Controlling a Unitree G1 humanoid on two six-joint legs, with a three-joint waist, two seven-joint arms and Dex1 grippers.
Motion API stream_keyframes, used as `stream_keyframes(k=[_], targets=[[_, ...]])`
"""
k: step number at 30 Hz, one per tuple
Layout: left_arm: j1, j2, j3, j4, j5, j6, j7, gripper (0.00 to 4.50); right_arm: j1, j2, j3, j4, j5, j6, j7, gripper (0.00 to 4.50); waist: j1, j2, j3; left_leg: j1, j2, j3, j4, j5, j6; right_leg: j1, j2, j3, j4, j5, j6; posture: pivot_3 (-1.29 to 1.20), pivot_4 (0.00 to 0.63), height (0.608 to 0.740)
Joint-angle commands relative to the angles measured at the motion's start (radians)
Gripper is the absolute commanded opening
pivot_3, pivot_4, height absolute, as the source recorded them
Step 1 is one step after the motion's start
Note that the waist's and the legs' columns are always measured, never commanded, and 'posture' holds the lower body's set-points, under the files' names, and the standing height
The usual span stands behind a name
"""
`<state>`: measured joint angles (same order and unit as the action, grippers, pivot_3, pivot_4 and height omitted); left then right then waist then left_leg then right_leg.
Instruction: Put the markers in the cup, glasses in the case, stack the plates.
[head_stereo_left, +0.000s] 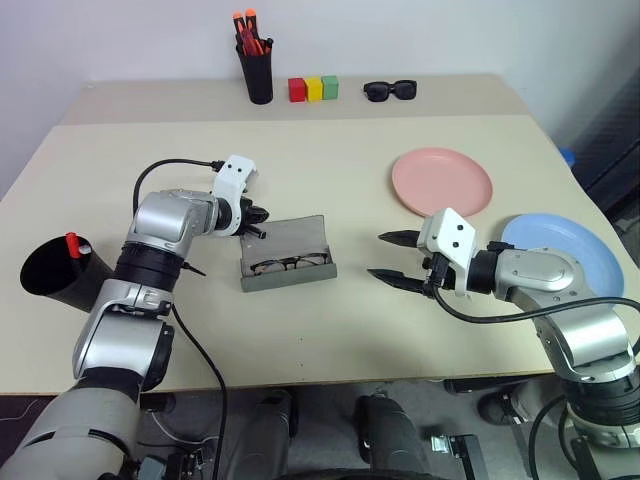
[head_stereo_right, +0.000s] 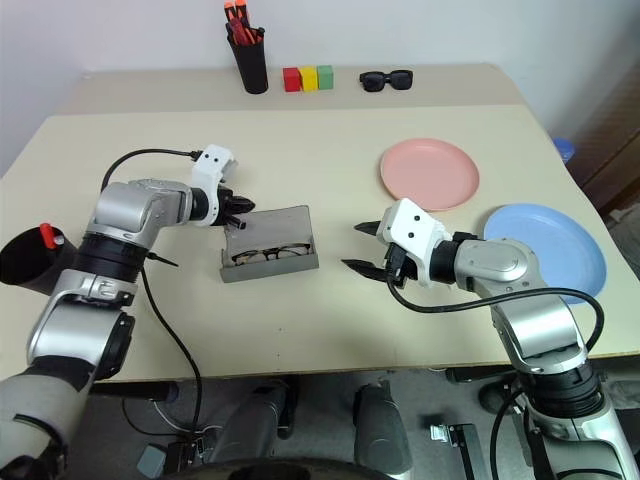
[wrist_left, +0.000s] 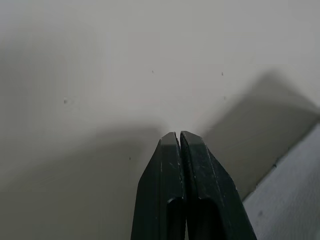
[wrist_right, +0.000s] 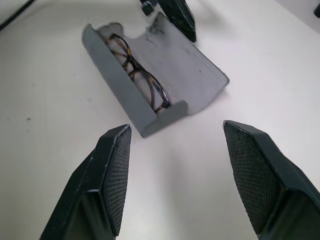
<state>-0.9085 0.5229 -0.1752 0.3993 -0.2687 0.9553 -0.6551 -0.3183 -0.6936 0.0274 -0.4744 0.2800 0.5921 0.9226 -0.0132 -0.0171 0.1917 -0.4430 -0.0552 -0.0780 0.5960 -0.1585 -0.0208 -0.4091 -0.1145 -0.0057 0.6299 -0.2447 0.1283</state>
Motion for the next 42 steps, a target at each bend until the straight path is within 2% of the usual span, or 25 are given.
stream_keyframes(k=[1, 12, 21, 24, 30, 33, 36, 40, 42], targets=[[0.035, 0.042, 0.02, -0.13, -0.011, 0.013, -0.043, 0.04, -0.018, -0.013, -0.017, 0.013, 0.004, -0.036, -0.011, 2.95, 0.0, 0.0, 0.0, 0.0, 0.0, 0.0, 0.0, 0.0, 0.0, 0.0, 0.0, 0.0, 0.0, 0.0, 0.0, 0.0, 0.15, 0.74], [0.291, 0.162, 0.028, -0.651, -0.094, 0.08, -0.115, 0.04, -0.107, 0.003, 0.031, 0.192, -0.048, -0.107, -0.039, 2.95, 0.0, 0.0, 0.0, 0.0, 0.001, 0.0, 0.0, 0.0, 0.0, 0.0, -0.002, 0.0, 0.0, 0.0, 0.0, 0.0, 0.15, 0.74], [0.451, 0.222, 0.042, -0.81, -0.116, 0.024, -0.132, 0.04, -0.265, 0.033, 0.08, 0.463, -0.209, -0.105, -0.195, 2.95, 0.002, 0.001, 0.0, 0.0, 0.001, 0.0, 0.0, 0.0, 0.0, 0.0, -0.001, 0.0, 0.0, -0.002, -0.003, 0.0, 0.15, 0.74], [0.481, 0.213, 0.066, -0.829, -0.114, -0.061, -0.135, 0.04, -0.306, 0.026, 0.112, 0.556, -0.288, -0.135, -0.243, 2.95, 0.001, 0.001, 0.0, 0.0, 0.0, 0.0, 0.0, 0.0, 0.0, 0.0, -0.002, 0.001, 0.0, -0.002, -0.003, 0.0, 0.15, 0.74], [0.539, 0.106, 0.198, -0.827, -0.125, -0.322, -0.081, 0.04, -0.367, 0.049, 0.169, 0.738, -0.397, -0.227, -0.3, 2.95, 0.001, 0.001, 0.0, 0.0, 0.0, 0.001, 0.0, 0.0, 0.0, 0.0, -0.002, 0.001, 0.0, -0.002, -0.003, 0.0, 0.15, 0.74], [0.589, 0.064, 0.245, -0.879, -0.177, -0.365, -0.088, 0.04, -0.403, 0.077, 0.189, 0.864, -0.446, -0.283, -0.356, 2.95, -0.002, 0.001, 0.0, 0.0, -0.001, 0.002, 0.0, 0.0, 0.0, 0.0, -0.001, 0.001, 0.0, -0.001, -0.001, 0.0, 0.15, 0.74], [0.665, 0.059, 0.25, -0.948, -0.216, -0.377, -0.106, 0.0, -0.428, 0.103, 0.192, 0.95, -0.469, -0.314, -0.39, 2.06, -0.005, 0.001, 0.0, 0.001, 0.0, 0.002, 0.0, 0.0, 0.0, 0.0, -0.001, 0.001, 0.0, 0.0, -0.001, 0.0, 0.15, 0.74], [0.726, 0.045, 0.261, -1.006, -0.271, -0.369, -0.098, 0.0, -0.435, 0.109, 0.195, 0.988, -0.493, -0.354, -0.397, 0.02, 0.002, 0.001, 0.0, 0.001, -0.001, 0.002, 0.0, 0.0, 0.0, 0.001, -0.001, 0.001, 0.0, 0.0, -0.001, 0.0, 0.15, 0.74], [0.737, 0.044, 0.257, -1.019, -0.28, -0.363, -0.087, 0.0, -0.434, 0.11, 0.191, 0.986, -0.497, -0.368, -0.395, 0.02, 0.002, 0.001, 0.0, 0.001, -0.001, 0.003, 0.001, 0.0, 0.0, 0.001, -0.001, 0.001, 0.0, -0.001, -0.002, 0.0, 0.15, 0.74]])
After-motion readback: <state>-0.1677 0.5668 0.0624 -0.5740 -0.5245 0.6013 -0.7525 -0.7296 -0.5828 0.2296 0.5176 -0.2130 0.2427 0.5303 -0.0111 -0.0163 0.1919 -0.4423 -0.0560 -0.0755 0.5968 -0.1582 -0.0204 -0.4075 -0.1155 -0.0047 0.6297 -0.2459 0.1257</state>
